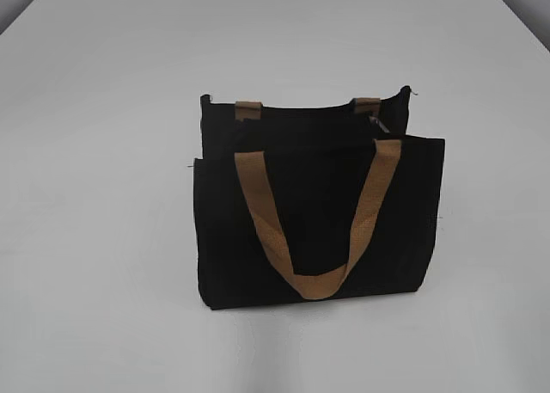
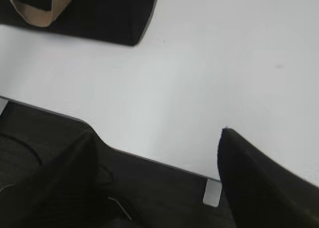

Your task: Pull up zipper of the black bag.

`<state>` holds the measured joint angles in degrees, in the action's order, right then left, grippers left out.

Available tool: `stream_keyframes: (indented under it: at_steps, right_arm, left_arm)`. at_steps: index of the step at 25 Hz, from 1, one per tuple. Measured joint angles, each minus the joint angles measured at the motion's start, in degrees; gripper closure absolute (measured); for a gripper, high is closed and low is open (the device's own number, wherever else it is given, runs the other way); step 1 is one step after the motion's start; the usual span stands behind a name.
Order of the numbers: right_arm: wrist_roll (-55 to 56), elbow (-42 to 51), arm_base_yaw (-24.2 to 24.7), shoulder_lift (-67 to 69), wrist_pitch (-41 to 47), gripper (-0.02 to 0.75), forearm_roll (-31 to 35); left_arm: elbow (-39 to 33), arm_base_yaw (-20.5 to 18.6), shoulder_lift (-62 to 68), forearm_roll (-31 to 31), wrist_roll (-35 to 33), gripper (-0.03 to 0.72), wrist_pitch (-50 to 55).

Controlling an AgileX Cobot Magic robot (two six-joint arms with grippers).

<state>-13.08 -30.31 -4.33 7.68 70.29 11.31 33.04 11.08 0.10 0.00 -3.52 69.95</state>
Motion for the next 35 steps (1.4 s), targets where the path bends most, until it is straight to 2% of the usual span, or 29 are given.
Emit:
stream_keyframes:
  at_steps: [7, 12, 29, 32, 35]
  right_arm:
    - [0.4, 2.3, 0.0, -3.5, -5.9, 0.160, -1.1]
    - [1.3, 2.5, 0.0, -3.5, -6.8, 0.160, -2.1]
    - [1.4, 2.5, 0.1, -3.5, -7.3, 0.160, -2.1]
    - [1.4, 2.5, 1.9, -3.5, -7.3, 0.160, -2.1]
    - [1.5, 2.5, 5.0, -4.0, -7.4, 0.160, -2.0]
  left_arm:
    - [-2.8, 0.0, -0.6, -4.3, -0.7, 0.333, -8.0]
    - [-2.8, 0.0, -0.6, -5.0, -3.2, 0.333, -8.8]
    - [-2.8, 0.0, -0.6, -5.0, -3.4, 0.366, -8.9]
    - [-2.8, -0.3, -0.6, -5.0, -3.4, 0.368, -8.9]
    - [-2.8, -3.2, -0.6, -5.0, -3.4, 0.377, -8.9]
